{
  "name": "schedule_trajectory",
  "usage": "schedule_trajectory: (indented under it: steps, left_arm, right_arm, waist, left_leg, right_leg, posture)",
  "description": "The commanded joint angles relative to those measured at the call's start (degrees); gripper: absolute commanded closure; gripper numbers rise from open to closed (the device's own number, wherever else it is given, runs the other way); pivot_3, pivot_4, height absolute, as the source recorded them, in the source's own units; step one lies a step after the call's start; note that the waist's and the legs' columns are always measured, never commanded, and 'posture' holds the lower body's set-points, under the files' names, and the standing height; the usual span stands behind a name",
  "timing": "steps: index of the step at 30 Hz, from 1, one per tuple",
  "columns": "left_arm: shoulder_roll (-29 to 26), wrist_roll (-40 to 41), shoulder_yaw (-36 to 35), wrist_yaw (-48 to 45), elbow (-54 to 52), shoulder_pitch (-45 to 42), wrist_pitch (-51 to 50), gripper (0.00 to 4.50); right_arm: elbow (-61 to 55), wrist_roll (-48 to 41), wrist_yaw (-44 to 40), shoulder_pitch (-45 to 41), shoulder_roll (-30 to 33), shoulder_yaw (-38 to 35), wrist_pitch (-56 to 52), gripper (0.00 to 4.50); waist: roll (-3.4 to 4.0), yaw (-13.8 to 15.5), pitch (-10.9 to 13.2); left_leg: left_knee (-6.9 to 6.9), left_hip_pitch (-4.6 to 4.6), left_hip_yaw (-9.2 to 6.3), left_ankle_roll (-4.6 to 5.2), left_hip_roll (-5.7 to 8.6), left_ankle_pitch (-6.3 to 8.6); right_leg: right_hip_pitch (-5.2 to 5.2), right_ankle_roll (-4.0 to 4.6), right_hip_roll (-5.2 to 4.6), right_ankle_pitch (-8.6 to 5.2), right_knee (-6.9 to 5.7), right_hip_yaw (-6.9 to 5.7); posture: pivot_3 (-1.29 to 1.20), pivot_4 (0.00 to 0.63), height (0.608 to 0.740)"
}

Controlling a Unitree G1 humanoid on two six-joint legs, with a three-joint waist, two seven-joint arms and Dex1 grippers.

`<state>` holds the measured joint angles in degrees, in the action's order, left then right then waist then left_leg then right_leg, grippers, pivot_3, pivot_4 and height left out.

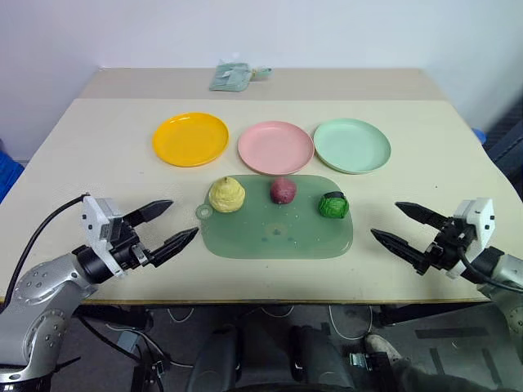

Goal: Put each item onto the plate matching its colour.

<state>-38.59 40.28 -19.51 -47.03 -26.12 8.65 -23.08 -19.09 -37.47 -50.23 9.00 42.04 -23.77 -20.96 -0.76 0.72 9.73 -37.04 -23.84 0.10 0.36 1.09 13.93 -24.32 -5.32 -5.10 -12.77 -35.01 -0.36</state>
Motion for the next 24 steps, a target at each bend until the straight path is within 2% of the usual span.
schedule_trajectory:
  steps: [1,16,24]
  left_arm:
    - [0.13,-1.09,0.03,1.23,-1.88,-0.53,0.78,0.0]
    - [1.63,-2.01,1.9,6.67,-4.27,-2.47,-1.05,0.0]
    - [3.28,2.74,3.48,17.35,-6.22,-9.89,-13.31,0.0]
  right_arm:
    - [-2.08,-1.06,0.24,-0.67,0.28,-2.02,0.14,0.06]
    - [-2.83,-2.78,-2.94,-2.46,0.1,0.34,0.2,0.06]
    - [-3.99,-0.66,-10.82,-5.39,-0.8,5.08,9.18,0.06]
  waist:
    - [0.0,0.05,0.0]
    - [-0.01,0.02,0.01]
    - [-0.05,0.04,0.03]
  left_leg:
    - [0.0,-0.02,0.0,0.0,0.0,0.0]
    - [-0.01,-0.14,0.0,0.01,0.01,-0.01]
    - [-0.04,-0.14,-0.01,0.03,0.02,-0.02]
  right_leg:
    - [-0.01,0.0,-0.01,0.0,0.01,0.0]
    - [-0.11,0.01,-0.02,0.01,0.02,0.0]
    - [-0.08,-0.01,0.04,0.01,0.01,-0.03]
  posture:
    - [0.0,0.15,0.74]
    - [0.0,0.15,0.74]
    - [0.0,0.15,0.74]
